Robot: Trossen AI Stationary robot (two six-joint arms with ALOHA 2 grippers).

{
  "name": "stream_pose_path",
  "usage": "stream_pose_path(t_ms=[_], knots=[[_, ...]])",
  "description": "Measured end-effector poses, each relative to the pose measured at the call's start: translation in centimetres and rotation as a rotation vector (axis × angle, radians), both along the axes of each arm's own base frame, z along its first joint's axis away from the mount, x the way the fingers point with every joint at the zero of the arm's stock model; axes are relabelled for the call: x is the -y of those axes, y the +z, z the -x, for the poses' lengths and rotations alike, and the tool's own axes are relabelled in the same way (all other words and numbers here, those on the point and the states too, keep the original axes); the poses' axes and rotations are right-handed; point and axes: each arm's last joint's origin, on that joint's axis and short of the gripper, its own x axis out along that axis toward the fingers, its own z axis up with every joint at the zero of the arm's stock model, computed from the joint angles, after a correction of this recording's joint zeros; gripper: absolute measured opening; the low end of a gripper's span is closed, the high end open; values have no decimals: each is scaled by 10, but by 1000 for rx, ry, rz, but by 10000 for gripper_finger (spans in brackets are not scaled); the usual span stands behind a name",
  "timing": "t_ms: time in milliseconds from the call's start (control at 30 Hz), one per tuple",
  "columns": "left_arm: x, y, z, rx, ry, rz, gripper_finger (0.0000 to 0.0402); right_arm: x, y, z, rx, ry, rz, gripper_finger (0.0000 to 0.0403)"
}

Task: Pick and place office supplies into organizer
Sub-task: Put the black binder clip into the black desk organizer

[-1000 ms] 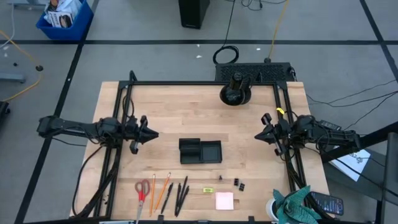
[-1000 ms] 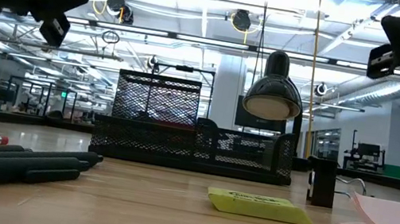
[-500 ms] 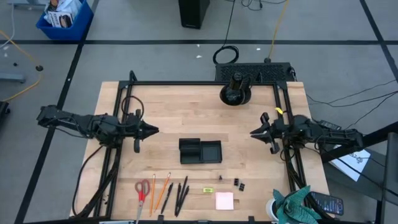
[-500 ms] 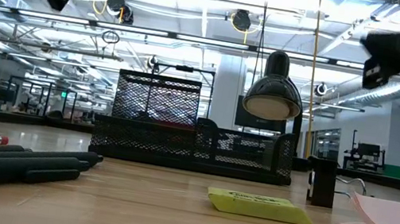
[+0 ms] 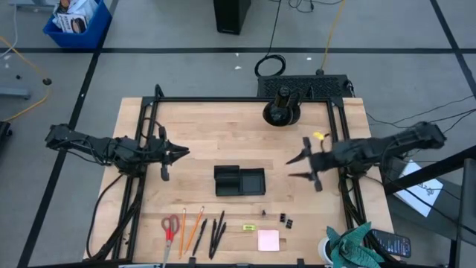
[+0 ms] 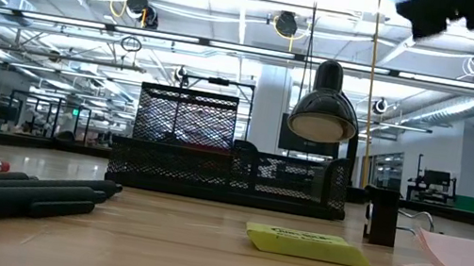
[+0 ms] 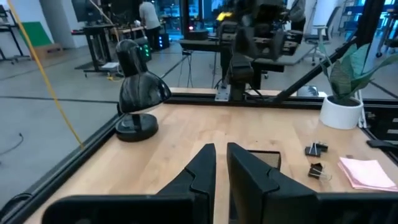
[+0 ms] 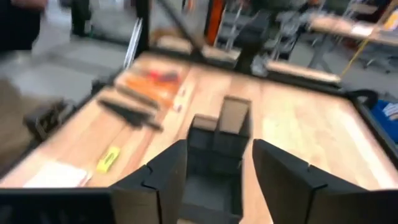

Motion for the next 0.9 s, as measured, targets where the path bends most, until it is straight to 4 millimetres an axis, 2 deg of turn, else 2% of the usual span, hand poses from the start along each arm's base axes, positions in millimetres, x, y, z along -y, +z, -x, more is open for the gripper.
stream_pose_path(t_ms=[67, 167, 300, 433, 533, 800, 900], knots=[[0, 0, 0, 2, 2, 17, 47, -15, 12, -15, -77, 11, 52, 188], [0, 0, 0, 5, 4, 44, 47, -37, 18, -36, -211, 7, 113, 194], [0, -1, 0, -6, 4, 38, 47, -63, 14, -60, -332, 32, 142, 196], [0, -1, 0, -8, 4, 32, 47, -79, 1, -77, -420, -12, 67, 196], [0, -2, 0, -11, 3, 31, 47, -85, -10, -80, -495, -56, 19, 196], [0, -3, 0, -21, 3, 28, 47, -96, -30, -69, -771, -124, -199, 196], [0, -2, 0, -18, 3, 29, 47, -101, -37, -68, -817, -137, -214, 196]])
